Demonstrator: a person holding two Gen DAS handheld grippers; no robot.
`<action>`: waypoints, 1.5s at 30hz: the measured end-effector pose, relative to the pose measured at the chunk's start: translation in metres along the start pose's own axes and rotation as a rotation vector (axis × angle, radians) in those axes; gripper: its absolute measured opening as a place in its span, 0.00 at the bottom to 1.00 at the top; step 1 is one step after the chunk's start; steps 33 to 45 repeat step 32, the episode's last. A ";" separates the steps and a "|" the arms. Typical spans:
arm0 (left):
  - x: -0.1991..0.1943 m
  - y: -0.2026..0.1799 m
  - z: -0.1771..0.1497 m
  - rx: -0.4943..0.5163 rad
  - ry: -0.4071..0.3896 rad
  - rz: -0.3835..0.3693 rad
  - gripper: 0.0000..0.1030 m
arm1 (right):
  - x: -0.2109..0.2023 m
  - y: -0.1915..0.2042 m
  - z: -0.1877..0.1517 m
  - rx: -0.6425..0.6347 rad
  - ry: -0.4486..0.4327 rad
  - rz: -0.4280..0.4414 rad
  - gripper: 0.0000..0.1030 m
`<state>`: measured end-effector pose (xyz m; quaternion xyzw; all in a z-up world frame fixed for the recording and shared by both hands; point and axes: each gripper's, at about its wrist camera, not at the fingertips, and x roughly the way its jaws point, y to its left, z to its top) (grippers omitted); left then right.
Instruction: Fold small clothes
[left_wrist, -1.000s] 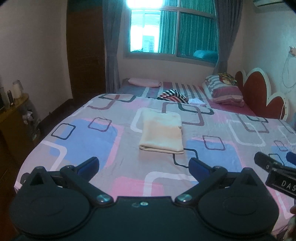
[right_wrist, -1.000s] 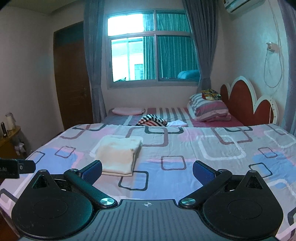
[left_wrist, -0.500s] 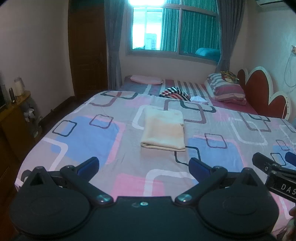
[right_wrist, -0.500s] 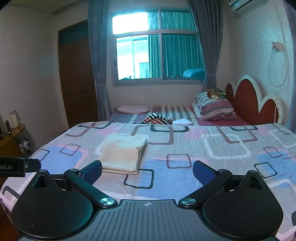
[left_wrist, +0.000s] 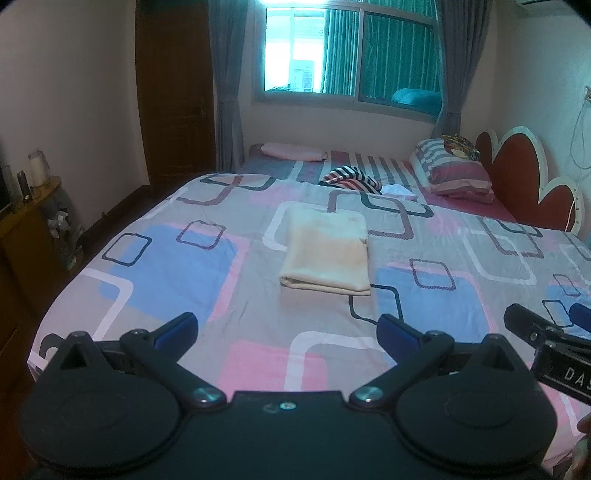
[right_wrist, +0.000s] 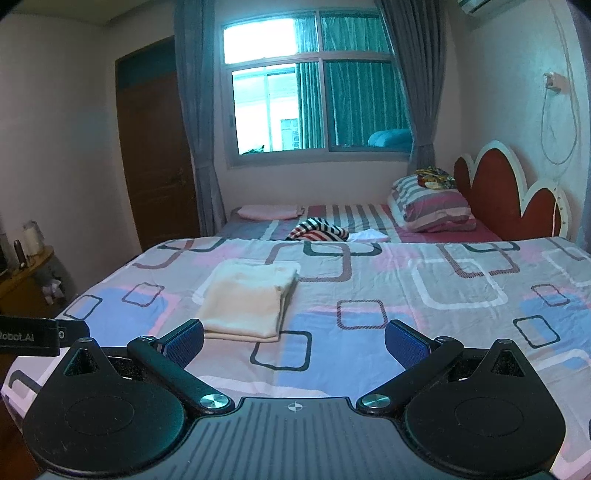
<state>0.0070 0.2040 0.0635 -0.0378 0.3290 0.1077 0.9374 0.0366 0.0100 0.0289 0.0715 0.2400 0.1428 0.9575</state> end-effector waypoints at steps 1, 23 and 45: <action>0.000 0.000 0.000 -0.001 0.002 -0.001 0.99 | 0.001 -0.001 0.000 -0.001 0.001 0.001 1.00; 0.014 -0.007 -0.001 0.003 0.022 -0.003 0.99 | 0.012 -0.003 -0.001 -0.002 0.023 0.006 1.00; 0.026 -0.011 -0.005 0.075 -0.061 -0.008 0.94 | 0.021 -0.006 -0.004 -0.005 0.041 0.001 1.00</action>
